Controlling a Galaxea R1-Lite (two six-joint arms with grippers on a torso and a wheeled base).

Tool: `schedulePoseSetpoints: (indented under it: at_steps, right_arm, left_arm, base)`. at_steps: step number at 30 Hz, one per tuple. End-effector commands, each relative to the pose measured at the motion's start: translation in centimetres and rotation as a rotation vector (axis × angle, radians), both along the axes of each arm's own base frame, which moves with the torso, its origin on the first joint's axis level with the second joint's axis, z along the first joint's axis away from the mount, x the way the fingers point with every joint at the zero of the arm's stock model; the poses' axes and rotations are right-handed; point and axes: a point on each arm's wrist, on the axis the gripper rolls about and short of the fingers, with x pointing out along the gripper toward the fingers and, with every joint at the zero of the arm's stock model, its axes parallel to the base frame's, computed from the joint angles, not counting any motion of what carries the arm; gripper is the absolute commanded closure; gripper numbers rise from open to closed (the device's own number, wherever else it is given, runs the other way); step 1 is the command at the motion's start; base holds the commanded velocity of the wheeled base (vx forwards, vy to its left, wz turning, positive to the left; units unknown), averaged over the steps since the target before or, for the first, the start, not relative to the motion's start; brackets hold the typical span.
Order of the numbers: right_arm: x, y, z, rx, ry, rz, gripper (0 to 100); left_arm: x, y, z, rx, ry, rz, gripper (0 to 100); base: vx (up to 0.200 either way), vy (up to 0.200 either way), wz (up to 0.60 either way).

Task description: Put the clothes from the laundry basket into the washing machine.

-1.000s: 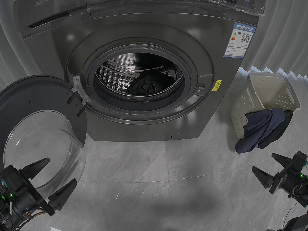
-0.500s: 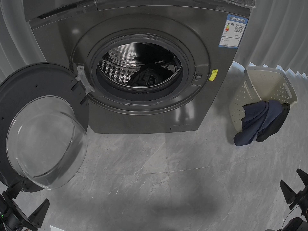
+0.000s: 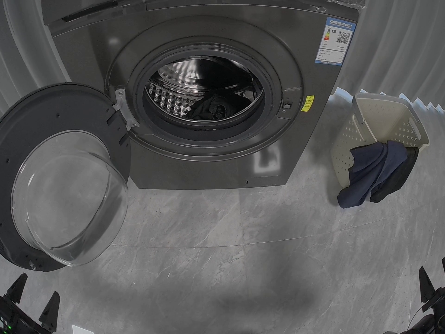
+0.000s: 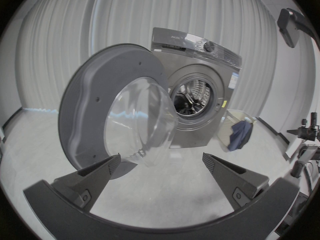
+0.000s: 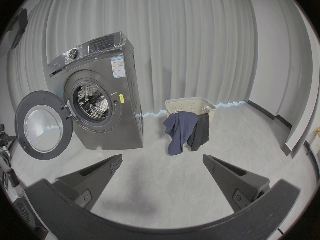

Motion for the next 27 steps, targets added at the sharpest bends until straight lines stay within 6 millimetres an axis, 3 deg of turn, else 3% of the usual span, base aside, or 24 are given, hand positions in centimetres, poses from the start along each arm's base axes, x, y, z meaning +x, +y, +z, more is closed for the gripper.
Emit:
schedulePoseSetpoints:
  at_steps: [1, 13, 27]
  right_arm:
    - [-0.66, 0.34, -1.02, -0.029, -0.031, 0.016, 0]
    - [-0.66, 0.41, -1.29, -0.056, -0.004, 0.057, 0]
    - [-0.67, 0.45, -1.28, -0.071, -0.006, 0.074, 0]
  left_arm:
    - [-0.18, -0.08, -0.61, 0.027, -0.004, 0.181, 0]
    - [-0.72, -0.35, -1.34, 0.066, -0.014, 0.138, 0]
    - [-0.70, -0.36, -1.32, 0.063, -0.015, 0.130, 0]
  base:
    - [0.000, -0.200, 0.00]
    - [0.000, 0.000, 0.00]
    - [0.000, -0.200, 0.00]
